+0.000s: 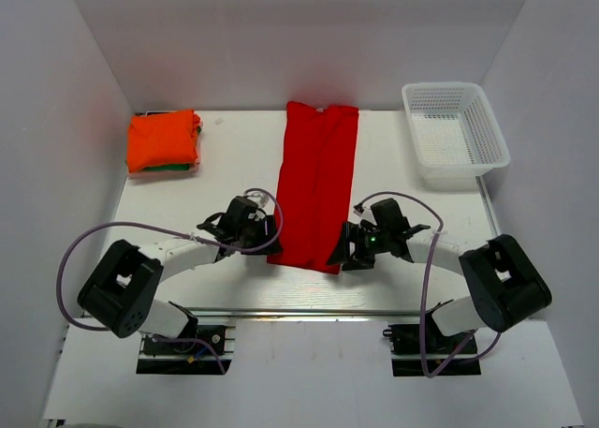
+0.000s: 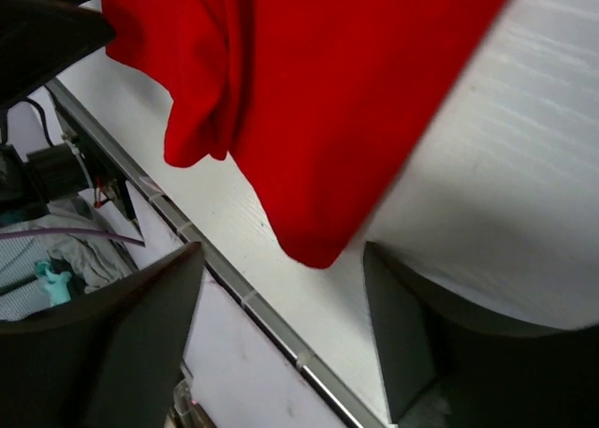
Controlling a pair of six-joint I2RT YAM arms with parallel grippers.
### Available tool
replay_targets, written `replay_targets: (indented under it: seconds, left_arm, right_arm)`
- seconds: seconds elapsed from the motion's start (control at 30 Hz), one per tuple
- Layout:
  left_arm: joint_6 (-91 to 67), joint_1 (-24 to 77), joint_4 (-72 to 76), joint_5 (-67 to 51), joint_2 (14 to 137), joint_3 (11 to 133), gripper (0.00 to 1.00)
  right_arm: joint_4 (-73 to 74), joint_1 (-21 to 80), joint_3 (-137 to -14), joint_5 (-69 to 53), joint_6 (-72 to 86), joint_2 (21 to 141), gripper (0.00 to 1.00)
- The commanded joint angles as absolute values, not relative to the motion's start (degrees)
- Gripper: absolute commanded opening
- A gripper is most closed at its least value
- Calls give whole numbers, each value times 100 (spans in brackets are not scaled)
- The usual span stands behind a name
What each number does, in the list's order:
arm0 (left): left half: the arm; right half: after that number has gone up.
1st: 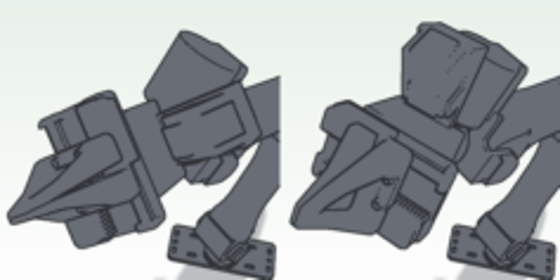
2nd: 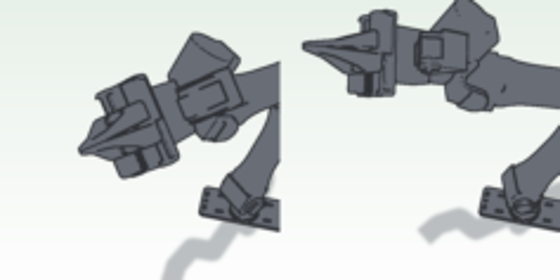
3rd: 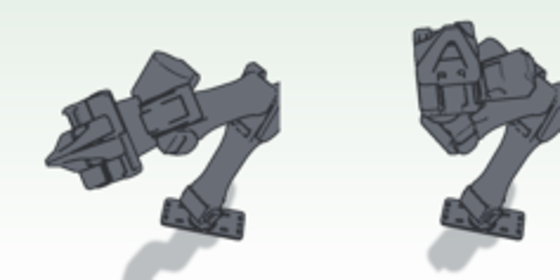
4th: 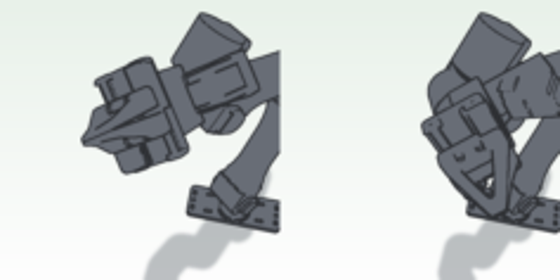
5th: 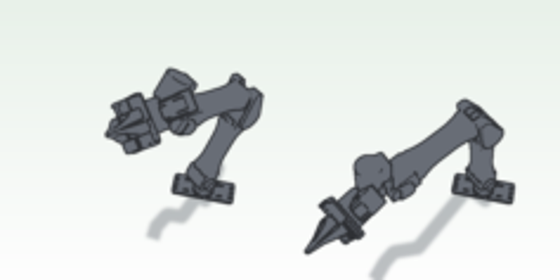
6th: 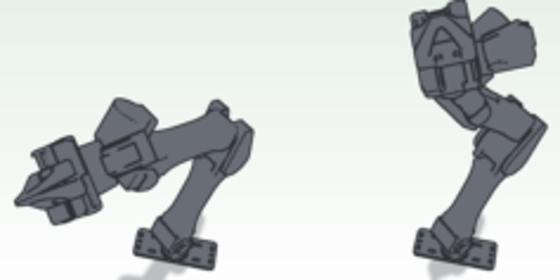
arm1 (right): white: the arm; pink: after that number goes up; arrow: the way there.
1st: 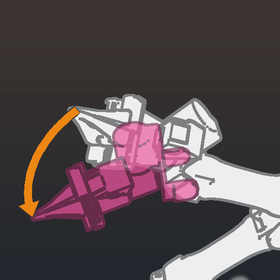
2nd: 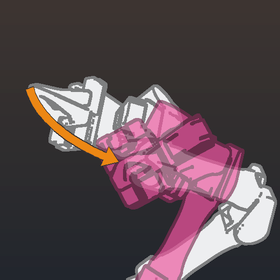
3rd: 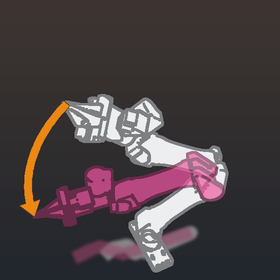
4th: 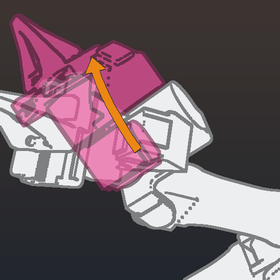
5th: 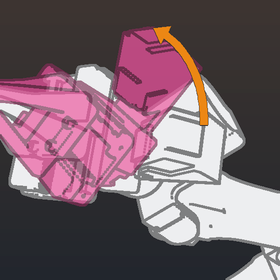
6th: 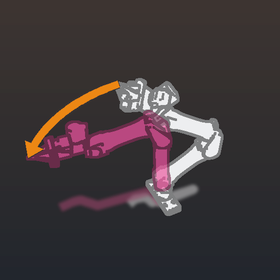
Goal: Fold and stack the t-shirts
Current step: Grab the bottom of the folded rectangular tshirt with both arms
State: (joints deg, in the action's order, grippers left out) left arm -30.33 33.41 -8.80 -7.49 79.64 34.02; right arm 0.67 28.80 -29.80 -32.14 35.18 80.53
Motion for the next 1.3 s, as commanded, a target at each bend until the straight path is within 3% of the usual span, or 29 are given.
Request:
replay_targets:
  seconds: [0.0, 0.03, 0.13, 0.27, 0.3, 0.33, 0.37, 0.5, 0.63, 0.7, 0.8, 0.97, 1.07, 1.27]
  left_arm:
    - [-2944, 3331, -792, -1379, 8367, 3261, 66]
    - [-2875, 3331, -791, -1449, 8437, 3261, 53]
    - [-2874, 3331, -791, -1556, 8315, 3190, 28]
    - [-2874, 3331, -861, -1608, 7981, 2963, 21]
    - [-2874, 3331, -861, -1669, 7911, 2884, 18]
    - [-2874, 3331, -861, -1670, 7910, 2883, 14]
    - [-2874, 3331, -861, -1774, 7910, 2883, 2]
    - [-2699, 3331, -1010, -1977, 7910, 2944, 2]
    - [-2628, 3331, -1072, -2127, 7849, 2997, 34]
    - [-2628, 3331, -1133, -2179, 7735, 2997, 45]
    - [-2628, 3331, -1265, -2180, 7665, 2997, 50]
    - [-2628, 3331, -1389, -2118, 7542, 2875, 50]
    - [-2628, 3392, -1327, -2118, 7541, 2813, 45]
    - [-2628, 3445, -1213, -2118, 7603, 2813, 2]
  right_arm:
    - [-290, 3006, -3006, -3155, 3717, 8358, 71]
    - [-316, 3058, -2997, -3147, 3744, 8384, 66]
    - [-238, 3093, -2988, -2945, 3806, 8376, 46]
    - [-18, 3111, -2927, -2751, 3753, 8236, 26]
    - [-35, 3120, -2875, -2725, 3753, 8253, 9]
    - [-44, 3120, -2865, -2725, 3736, 8253, 0]
    - [-44, 3138, -2865, -2742, 3718, 8270, 0]
    - [-44, 3138, -2857, -2865, 3630, 8148, 0]
    - [-9, 3155, -2813, -2839, 3568, 7902, 0]
    - [167, 3277, -2786, -2839, 3525, 7831, 0]
    - [141, 3208, -2760, -2892, 3533, 7831, 0]
    - [105, 3234, -2672, -2918, 3560, 7796, 0]
    - [88, 3252, -2654, -2909, 3551, 7796, 0]
    - [70, 3252, -2637, -2944, 3551, 7813, 0]
